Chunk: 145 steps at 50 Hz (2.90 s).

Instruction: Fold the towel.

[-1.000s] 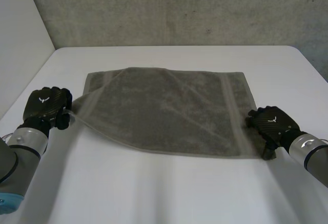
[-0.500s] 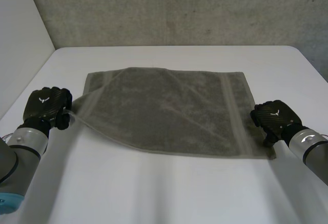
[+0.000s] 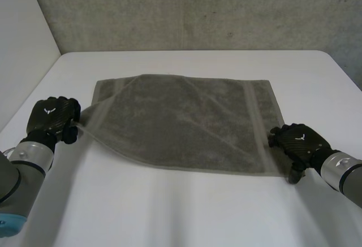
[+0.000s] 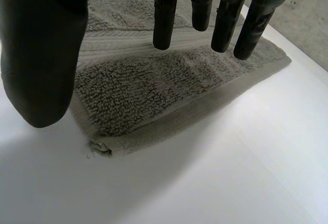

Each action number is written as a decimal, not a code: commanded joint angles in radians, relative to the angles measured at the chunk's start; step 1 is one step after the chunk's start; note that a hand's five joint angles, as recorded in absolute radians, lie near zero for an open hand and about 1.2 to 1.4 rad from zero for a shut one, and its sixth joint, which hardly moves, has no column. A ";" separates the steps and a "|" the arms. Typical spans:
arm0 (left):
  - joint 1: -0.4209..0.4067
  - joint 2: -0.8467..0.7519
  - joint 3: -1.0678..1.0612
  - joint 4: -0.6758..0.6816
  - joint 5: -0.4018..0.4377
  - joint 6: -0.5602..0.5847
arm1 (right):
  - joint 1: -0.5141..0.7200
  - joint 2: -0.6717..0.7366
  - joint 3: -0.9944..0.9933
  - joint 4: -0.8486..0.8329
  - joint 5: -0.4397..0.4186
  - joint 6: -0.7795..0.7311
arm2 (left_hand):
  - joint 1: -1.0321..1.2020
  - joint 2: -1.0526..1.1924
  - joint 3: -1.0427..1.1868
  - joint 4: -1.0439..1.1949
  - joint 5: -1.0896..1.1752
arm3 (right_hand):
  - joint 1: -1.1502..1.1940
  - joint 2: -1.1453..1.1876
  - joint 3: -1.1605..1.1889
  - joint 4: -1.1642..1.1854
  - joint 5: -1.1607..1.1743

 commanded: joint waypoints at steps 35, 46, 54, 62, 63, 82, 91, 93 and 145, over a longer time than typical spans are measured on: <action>-0.002 0.000 0.000 0.000 0.000 0.000 | 0.012 0.055 -0.021 -0.116 0.024 0.001 | -0.023 -0.103 -0.148 -0.111 -0.248 | 0.020 0.004 0.009 -0.001 0.017; -0.004 0.000 0.000 0.000 0.000 0.001 | 0.001 0.048 0.001 -0.037 0.016 -0.008 | -0.023 -0.103 -0.148 -0.111 -0.248 | -0.015 -0.032 -0.026 -0.036 -0.018; -0.005 0.000 -0.001 0.000 0.000 0.001 | 0.004 0.051 -0.002 -0.048 0.013 -0.007 | -0.023 -0.103 -0.148 -0.111 -0.248 | -0.009 -0.026 -0.020 -0.030 -0.012; -0.005 0.000 0.000 0.000 0.000 0.001 | 0.013 0.054 -0.015 -0.097 0.016 -0.005 | -0.023 -0.103 -0.148 -0.111 -0.248 | 0.014 -0.002 0.003 -0.007 0.011; -0.007 0.000 0.000 0.000 0.000 0.001 | 0.013 0.054 -0.015 -0.116 0.017 -0.004 | -0.023 -0.103 -0.148 -0.111 -0.248 | 0.014 -0.002 0.003 -0.007 0.011; -0.005 0.000 0.002 0.002 0.000 0.001 | 0.018 0.061 -0.047 -0.199 0.096 0.015 | -0.023 -0.103 -0.148 -0.111 -0.248 | 0.052 0.036 0.041 0.031 0.050; -0.005 -0.001 0.000 0.000 0.000 0.001 | 0.044 0.074 -0.041 -0.200 0.096 0.015 | -0.023 -0.103 -0.148 -0.111 -0.248 | 0.263 0.247 0.252 0.242 0.261; -0.005 0.000 0.000 0.002 0.000 0.001 | 0.050 0.072 -0.036 -0.200 0.096 0.015 | -0.023 -0.103 -0.148 -0.111 -0.248 | 0.281 0.265 0.270 0.260 0.278; 0.116 0.532 -0.147 -0.468 0.109 -0.037 | -0.120 -0.247 -0.170 0.749 -0.039 -0.269 | -0.023 -0.103 -0.148 -0.111 -0.248 | 1.149 1.133 1.139 1.128 1.147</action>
